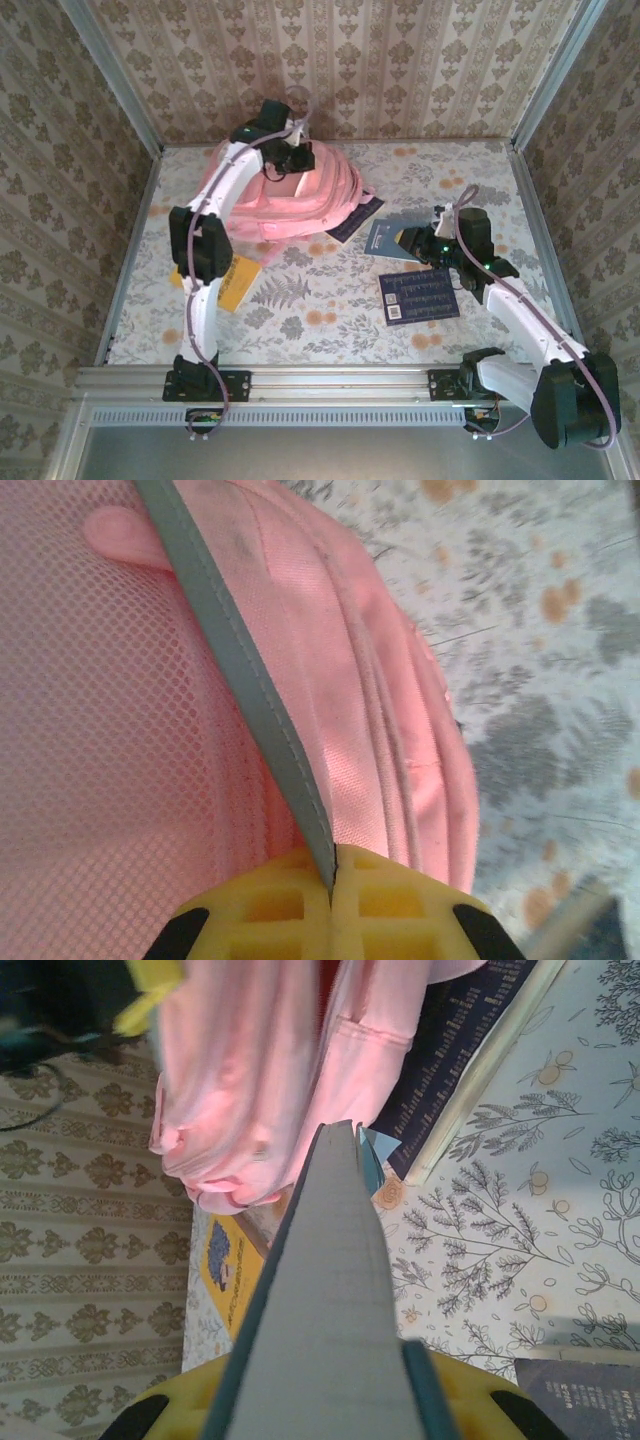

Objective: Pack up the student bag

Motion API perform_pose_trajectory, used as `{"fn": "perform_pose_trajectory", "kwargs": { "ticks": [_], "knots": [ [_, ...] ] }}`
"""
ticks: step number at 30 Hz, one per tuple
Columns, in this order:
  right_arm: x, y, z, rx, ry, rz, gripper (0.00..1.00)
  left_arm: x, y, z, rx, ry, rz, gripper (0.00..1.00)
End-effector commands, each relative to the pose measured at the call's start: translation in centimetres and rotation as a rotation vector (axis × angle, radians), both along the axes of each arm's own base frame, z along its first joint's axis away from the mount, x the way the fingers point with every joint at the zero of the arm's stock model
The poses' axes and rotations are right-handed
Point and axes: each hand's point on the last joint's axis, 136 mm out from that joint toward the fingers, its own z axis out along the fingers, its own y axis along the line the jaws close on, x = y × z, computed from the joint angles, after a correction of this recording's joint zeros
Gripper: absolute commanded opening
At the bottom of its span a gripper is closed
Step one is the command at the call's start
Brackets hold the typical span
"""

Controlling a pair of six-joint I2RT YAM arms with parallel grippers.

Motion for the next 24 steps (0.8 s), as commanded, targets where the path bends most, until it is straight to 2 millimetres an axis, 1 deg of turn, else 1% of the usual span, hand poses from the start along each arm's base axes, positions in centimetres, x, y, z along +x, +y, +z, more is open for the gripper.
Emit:
{"fn": "perform_pose_trajectory", "kwargs": {
  "ticks": [1,3,7,10,12,16,18,21,22,24],
  "knots": [
    [0.7,-0.3,2.8,-0.001,-0.067,-0.018,0.00,-2.9,0.1,11.2,-0.211,-0.144,-0.094,0.00],
    [1.0,-0.2,3.6,0.008,-0.081,-0.018,0.00,-4.0,0.6,13.3,-0.263,-0.164,-0.117,0.00],
    [1.5,0.6,5.7,0.042,-0.124,0.007,0.00,-5.3,2.8,16.9,-0.360,-0.213,-0.121,0.00],
    [2.1,1.5,7.4,0.070,-0.152,0.020,0.00,-6.2,3.9,19.0,-0.480,-0.214,-0.156,0.00],
    [2.7,2.2,8.2,0.083,-0.158,0.033,0.00,-6.9,4.4,19.8,-0.537,-0.209,-0.186,0.00],
    [4.5,4.6,9.1,0.094,-0.150,0.068,0.00,-8.1,4.8,20.4,-0.599,-0.213,-0.239,0.00],
    [5.4,5.7,9.0,0.088,-0.140,0.082,0.00,-8.5,4.8,20.4,-0.627,-0.214,-0.251,0.00],
    [7.3,7.7,8.5,0.101,-0.100,0.110,0.00,-9.0,4.6,20.4,-0.663,-0.207,-0.268,0.00],
    [8.3,8.5,7.2,0.110,-0.063,0.121,0.00,-9.1,4.6,20.5,-0.669,-0.207,-0.272,0.00],
    [9.8,9.8,6.7,0.162,-0.047,0.128,0.00,-9.3,4.6,20.6,-0.676,-0.207,-0.279,0.00]
  ]
}}
